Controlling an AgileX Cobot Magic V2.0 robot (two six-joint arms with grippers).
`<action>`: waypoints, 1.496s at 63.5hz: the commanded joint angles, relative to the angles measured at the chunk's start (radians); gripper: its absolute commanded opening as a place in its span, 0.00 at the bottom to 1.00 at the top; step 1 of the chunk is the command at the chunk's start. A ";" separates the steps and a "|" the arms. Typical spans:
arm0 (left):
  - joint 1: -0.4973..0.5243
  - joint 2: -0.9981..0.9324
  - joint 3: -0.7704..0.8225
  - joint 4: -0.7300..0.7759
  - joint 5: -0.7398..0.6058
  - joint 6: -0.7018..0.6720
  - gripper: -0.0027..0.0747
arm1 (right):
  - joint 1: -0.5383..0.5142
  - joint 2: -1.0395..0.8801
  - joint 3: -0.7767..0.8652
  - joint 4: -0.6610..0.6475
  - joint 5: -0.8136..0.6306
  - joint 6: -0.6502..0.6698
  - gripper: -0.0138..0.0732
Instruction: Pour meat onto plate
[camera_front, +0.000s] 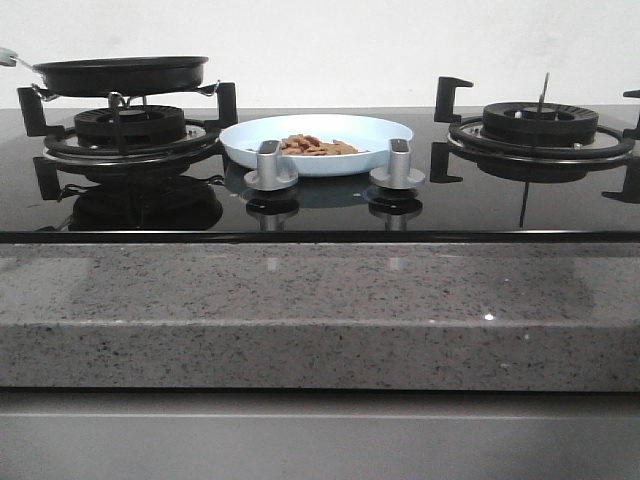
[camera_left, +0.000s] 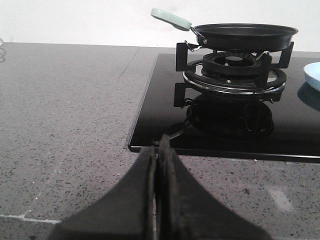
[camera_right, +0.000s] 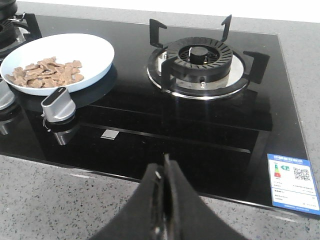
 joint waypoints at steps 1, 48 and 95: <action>0.001 -0.017 0.006 -0.009 -0.092 -0.007 0.01 | -0.004 0.004 -0.028 -0.013 -0.075 -0.009 0.09; 0.001 -0.017 0.006 -0.009 -0.092 -0.007 0.01 | -0.057 -0.442 0.474 -0.014 -0.422 -0.009 0.09; 0.001 -0.017 0.006 -0.009 -0.092 -0.007 0.01 | -0.057 -0.452 0.474 -0.013 -0.376 -0.009 0.09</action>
